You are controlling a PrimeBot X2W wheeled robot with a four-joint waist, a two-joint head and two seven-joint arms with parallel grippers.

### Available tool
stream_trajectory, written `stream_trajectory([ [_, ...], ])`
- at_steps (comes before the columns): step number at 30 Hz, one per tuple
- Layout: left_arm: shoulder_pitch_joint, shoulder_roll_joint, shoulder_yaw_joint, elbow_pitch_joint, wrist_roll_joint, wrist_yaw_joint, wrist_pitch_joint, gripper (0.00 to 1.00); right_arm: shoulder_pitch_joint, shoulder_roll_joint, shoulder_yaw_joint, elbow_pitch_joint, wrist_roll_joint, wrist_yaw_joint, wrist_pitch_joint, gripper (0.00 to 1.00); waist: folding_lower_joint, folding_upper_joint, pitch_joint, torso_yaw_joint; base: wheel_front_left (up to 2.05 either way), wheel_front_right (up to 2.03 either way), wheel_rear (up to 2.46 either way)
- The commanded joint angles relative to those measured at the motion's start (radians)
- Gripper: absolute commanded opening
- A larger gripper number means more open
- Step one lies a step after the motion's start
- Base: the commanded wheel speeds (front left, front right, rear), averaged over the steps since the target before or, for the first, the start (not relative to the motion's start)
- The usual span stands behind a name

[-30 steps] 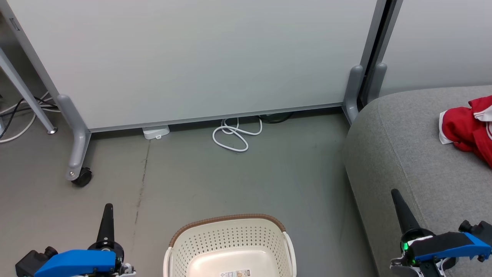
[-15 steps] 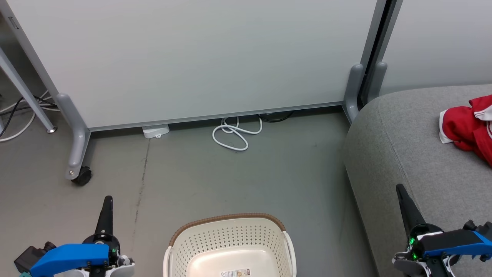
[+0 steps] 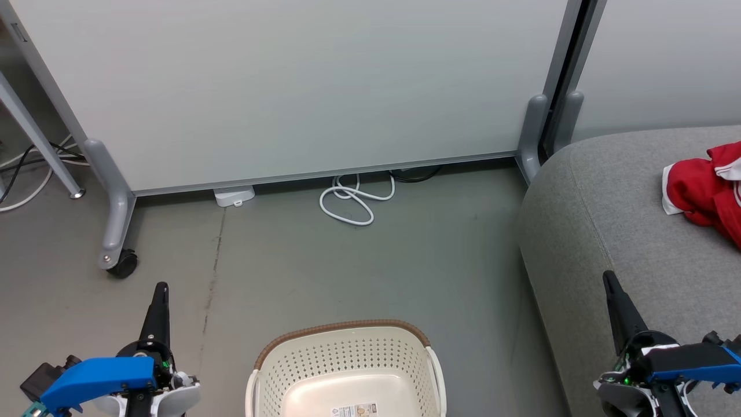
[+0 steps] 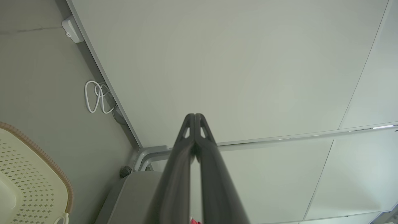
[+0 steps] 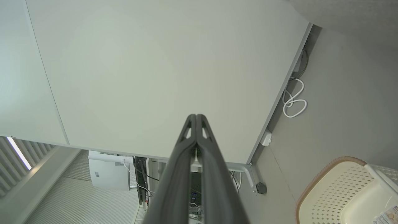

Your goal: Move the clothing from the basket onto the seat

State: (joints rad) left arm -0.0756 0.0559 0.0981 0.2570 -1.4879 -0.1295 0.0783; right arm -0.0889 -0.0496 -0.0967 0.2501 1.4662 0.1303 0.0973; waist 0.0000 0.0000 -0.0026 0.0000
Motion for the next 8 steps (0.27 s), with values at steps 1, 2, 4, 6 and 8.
stream_trajectory([
  [1,-0.017,0.0,0.006,-0.006,-0.011,-0.002,0.005,0.0,-0.014,-0.001,-0.003,-0.006,0.014,0.001,0.006,0.0,0.0,0.0,0.0,0.0,0.0,0.0,0.0],
  [2,-0.019,-0.001,0.007,-0.007,-0.017,-0.002,0.007,0.0,-0.016,-0.001,-0.004,-0.007,0.021,0.001,0.005,0.0,0.0,0.0,0.0,0.0,0.0,0.0,0.0],
  [4,-0.021,-0.001,0.008,-0.008,-0.03,-0.002,0.011,0.0,-0.017,-0.001,-0.006,-0.007,0.037,0.001,0.007,0.0,0.0,0.0,0.001,0.0,0.0,0.0,0.0],
  [6,-0.023,-0.002,0.01,-0.009,-0.043,-0.002,0.015,0.0,-0.019,-0.001,-0.008,-0.007,0.052,0.001,0.009,0.0,0.0,0.0,0.002,0.0,0.0,0.0,0.0],
  [8,-0.026,-0.002,0.011,-0.009,-0.055,-0.002,0.018,0.0,-0.02,-0.001,-0.009,-0.007,0.065,0.001,0.01,0.0,0.0,0.0,0.002,0.0,0.0,0.0,0.0],
])
